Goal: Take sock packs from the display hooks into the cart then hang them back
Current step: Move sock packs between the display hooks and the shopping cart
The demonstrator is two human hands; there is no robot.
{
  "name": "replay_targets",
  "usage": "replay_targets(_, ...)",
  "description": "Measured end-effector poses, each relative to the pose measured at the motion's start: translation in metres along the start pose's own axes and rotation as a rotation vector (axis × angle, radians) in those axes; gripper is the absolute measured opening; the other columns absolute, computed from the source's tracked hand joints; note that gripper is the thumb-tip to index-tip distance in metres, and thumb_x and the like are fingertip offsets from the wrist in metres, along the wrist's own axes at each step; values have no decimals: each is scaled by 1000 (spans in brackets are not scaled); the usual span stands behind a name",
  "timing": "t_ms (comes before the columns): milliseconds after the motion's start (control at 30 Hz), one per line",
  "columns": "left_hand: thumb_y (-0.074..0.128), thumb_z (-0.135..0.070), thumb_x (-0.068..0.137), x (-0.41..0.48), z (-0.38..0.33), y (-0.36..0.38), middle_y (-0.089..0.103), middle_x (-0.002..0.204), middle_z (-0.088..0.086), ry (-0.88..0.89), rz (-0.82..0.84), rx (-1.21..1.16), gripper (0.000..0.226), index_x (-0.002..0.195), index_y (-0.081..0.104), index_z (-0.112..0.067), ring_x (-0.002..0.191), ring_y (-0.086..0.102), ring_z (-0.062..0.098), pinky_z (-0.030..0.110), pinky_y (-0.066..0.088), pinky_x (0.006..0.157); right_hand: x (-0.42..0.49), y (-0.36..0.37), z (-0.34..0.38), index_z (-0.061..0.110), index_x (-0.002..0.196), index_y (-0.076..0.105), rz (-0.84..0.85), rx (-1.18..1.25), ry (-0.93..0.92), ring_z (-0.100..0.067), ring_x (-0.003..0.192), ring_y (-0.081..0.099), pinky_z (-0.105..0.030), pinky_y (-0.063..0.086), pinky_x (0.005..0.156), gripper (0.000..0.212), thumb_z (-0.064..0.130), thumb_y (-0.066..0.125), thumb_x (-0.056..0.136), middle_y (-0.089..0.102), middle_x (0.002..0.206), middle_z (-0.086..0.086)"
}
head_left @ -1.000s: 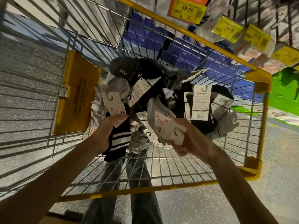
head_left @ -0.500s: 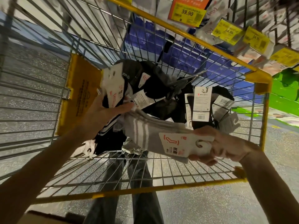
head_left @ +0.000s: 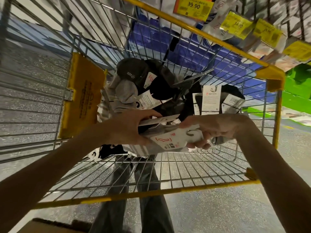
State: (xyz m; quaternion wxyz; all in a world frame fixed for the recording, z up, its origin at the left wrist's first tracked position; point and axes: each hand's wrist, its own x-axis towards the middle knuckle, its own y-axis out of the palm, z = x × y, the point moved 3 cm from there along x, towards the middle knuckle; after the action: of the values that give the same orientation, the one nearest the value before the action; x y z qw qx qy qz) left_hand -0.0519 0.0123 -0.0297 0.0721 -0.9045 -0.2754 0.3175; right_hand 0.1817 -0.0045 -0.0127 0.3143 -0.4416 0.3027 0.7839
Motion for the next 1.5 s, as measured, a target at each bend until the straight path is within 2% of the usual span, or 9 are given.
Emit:
replay_targets(267,81,-16,72,-15,-1,-4,63,118,-15,45,-208,-25,70,131,54,-43,105,61,3,37,56,90,-13,13,36,15,108,67,8,-269,-109,-25,67,58,-27,45,56,48,56,56,86,67,81,-11)
replay_targets(400,82,-6,74,-30,-12,-16,60,106,-25,68,-348,-110,70,125,54,-45,99,60,-13,13,54,84,-35,13,52,17,106,68,-113,-264,-174,-17,72,58,-26,44,64,56,63,47,81,68,80,-4)
replay_targets(633,81,-4,68,-64,-65,-54,73,104,-23,20,-437,-568,59,117,59,-29,101,67,-3,17,56,82,-86,15,99,10,97,71,-417,127,-633,-11,94,71,-19,54,74,13,10,69,84,76,97,1)
replay_targets(867,70,0,74,-89,-175,-116,75,107,6,127,-481,-950,47,119,67,-12,97,72,26,31,61,72,-146,72,155,-1,135,45,-458,284,-874,-19,109,65,-28,54,88,54,-14,61,85,65,124,-12)
replay_targets(1067,70,-16,76,-132,-273,-162,74,108,14,150,-413,-1078,43,118,70,-10,88,73,26,35,61,77,-246,69,197,10,122,60,-582,415,-913,-22,100,69,-33,57,83,44,6,74,81,72,111,-7)
replay_targets(1200,82,-34,72,-160,-318,-194,67,102,14,144,-402,-1167,51,114,70,-9,73,68,26,37,53,76,-319,66,214,12,97,74,-460,724,-973,-22,64,70,-27,55,55,26,19,75,72,73,82,-8)
replay_targets(1334,68,-39,82,-188,-375,-200,73,75,2,224,-343,-1146,27,91,74,-15,59,68,17,26,55,56,-360,85,229,8,102,75,-302,751,-1061,-27,72,69,-35,57,67,69,28,97,40,68,93,-16)
replay_targets(1400,70,-39,86,-200,-399,-190,77,88,-3,271,-339,-1090,30,107,71,-19,75,74,13,26,59,65,-368,99,236,4,98,75,-285,760,-1067,-28,71,71,-34,58,62,65,22,96,38,71,92,-18)
replay_targets(1500,75,-35,77,-212,-422,-176,73,115,8,267,-259,-1063,53,125,66,-14,108,69,28,42,51,98,-381,120,246,10,116,69,-303,744,-1092,-29,87,71,-37,57,72,35,20,69,82,72,106,-16)
